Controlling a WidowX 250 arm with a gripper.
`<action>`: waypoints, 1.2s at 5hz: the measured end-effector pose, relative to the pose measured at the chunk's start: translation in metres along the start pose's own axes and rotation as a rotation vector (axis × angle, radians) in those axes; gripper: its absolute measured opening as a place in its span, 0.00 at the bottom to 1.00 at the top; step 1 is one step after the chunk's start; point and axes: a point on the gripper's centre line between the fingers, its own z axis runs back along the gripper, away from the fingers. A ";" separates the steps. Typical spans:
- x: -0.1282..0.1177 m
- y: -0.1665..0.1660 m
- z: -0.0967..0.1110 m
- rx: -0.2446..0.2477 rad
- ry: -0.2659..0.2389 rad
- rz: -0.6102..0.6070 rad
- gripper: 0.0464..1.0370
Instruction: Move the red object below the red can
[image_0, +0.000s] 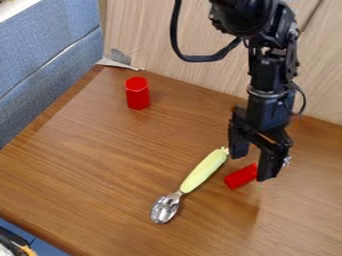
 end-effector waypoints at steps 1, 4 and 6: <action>-0.001 0.001 -0.015 0.036 0.038 -0.030 0.96; 0.010 0.009 -0.025 0.134 0.052 -0.043 0.62; 0.010 0.011 -0.026 0.144 0.047 -0.039 0.22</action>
